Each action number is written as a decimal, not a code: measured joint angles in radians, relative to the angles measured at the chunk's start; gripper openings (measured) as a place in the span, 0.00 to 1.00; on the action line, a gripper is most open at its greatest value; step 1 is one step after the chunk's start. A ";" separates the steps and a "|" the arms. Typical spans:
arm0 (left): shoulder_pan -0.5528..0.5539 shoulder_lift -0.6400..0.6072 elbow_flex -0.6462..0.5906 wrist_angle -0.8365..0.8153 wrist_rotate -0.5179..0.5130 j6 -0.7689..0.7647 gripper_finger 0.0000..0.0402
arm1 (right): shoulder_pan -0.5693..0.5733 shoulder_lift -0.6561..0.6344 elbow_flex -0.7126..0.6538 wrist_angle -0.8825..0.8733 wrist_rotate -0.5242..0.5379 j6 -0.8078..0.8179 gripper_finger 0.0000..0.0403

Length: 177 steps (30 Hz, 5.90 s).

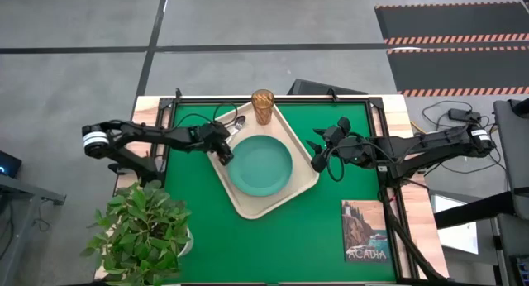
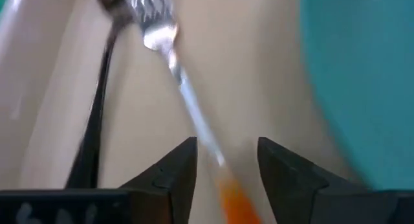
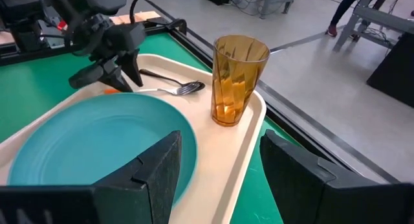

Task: Pick and place plate/cup/fork/spoon on tray
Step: Put the orange fork on the white tray under the black spoon, then return to Home Position

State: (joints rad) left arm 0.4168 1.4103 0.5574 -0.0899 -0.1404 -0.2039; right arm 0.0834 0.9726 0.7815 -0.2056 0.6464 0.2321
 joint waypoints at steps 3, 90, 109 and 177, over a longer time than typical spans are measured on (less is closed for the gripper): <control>-0.001 0.028 -0.002 0.005 -0.074 0.001 0.37 | 0.000 0.000 0.000 -0.003 0.000 0.000 0.49; 0.105 0.164 0.004 0.336 -0.071 0.271 0.02 | 0.011 0.000 -0.027 -0.029 -0.001 -0.026 0.49; 0.027 -0.121 -0.013 0.277 -0.001 0.363 0.02 | 0.032 -0.063 -0.236 0.327 -0.108 -0.331 0.49; -0.041 -0.875 -0.553 0.447 0.315 0.267 0.02 | 0.032 -0.929 -0.742 0.471 -0.411 -0.625 0.36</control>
State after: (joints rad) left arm 0.3756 0.5355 0.0048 0.3575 0.1741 0.0628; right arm 0.1154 0.0433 0.0391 0.2649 0.2356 -0.3927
